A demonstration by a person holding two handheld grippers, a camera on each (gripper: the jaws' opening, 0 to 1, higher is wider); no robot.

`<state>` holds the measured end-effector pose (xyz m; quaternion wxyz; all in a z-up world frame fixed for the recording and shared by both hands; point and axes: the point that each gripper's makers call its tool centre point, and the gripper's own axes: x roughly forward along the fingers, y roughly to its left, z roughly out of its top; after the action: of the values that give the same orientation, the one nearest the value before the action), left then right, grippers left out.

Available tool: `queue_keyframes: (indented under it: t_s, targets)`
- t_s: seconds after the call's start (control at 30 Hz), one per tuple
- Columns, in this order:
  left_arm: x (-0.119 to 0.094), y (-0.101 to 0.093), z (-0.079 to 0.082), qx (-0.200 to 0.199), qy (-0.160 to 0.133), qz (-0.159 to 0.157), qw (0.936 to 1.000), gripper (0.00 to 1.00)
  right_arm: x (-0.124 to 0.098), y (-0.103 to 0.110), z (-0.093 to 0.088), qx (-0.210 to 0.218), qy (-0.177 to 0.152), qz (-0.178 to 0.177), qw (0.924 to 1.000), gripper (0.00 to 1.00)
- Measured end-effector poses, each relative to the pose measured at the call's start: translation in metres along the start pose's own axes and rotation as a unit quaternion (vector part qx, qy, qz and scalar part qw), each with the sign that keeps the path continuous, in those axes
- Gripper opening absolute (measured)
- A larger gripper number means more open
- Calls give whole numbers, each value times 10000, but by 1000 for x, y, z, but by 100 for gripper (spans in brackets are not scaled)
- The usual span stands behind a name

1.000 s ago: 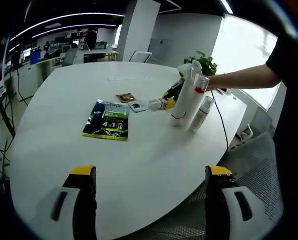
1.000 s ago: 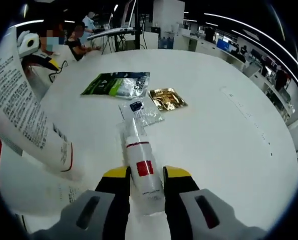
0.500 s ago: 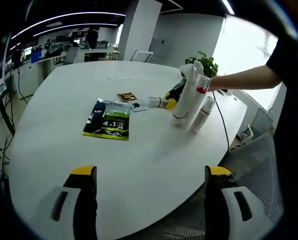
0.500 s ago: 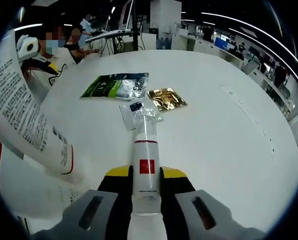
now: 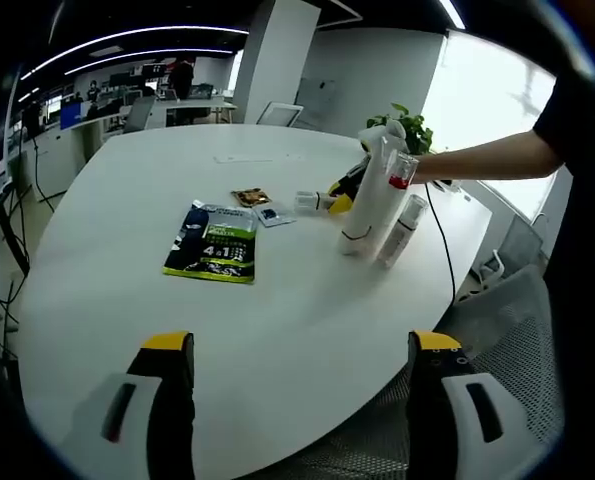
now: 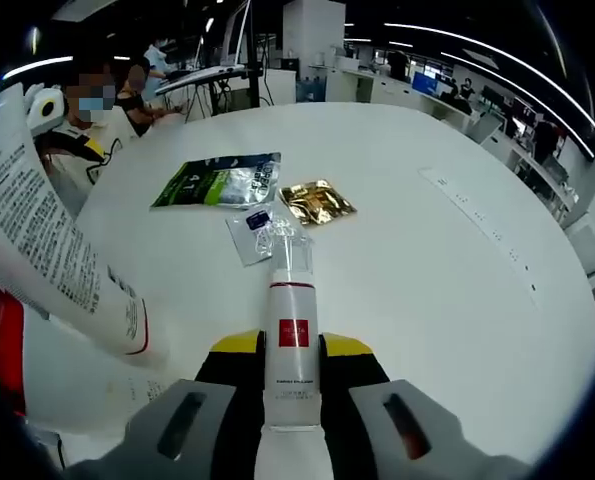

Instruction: Arrange the skincare products in the storage area until every visible bottle or jar stands upright without overlapping.

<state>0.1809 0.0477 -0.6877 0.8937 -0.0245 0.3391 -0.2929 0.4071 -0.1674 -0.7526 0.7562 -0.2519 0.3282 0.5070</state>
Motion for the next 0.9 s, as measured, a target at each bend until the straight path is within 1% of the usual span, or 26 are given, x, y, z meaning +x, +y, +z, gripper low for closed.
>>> queue_keyframes:
  t_s: [0.03,0.13,0.2,0.37,0.6,0.67,0.73,0.8,0.9]
  targets:
    - [0,-1,1,9,-10,-12,10000,81,-2,-2,-3,32,-5,-47,10000,19]
    - [0,-1,1,31,-19,-40,10000,80,-10,-3,-4,95,-28,-129,9999,19]
    - [0,-2,2,59,-23,-72,10000,80,-15,-6,-7,181,-59,-203,9996,19]
    - [1,-7,7,134,-52,-148,9998,80,-32,-7,-8,316,-110,-394,9987,19]
    - [-1,-14,13,267,-77,-261,9993,80,-55,-15,-9,704,-296,-737,9944,19]
    - [-2,-15,15,296,-85,-289,9991,80,-65,-16,-11,724,-297,-823,9935,19]
    - [-3,-15,17,329,-107,-310,9989,80,-71,-16,-12,749,-296,-893,9927,19]
    - [-4,-12,17,348,-120,-326,9988,80,-75,-13,-10,763,-301,-964,9920,19]
    - [-6,-13,21,375,-168,-381,9984,80,-84,-13,-14,793,-322,-1088,9904,19]
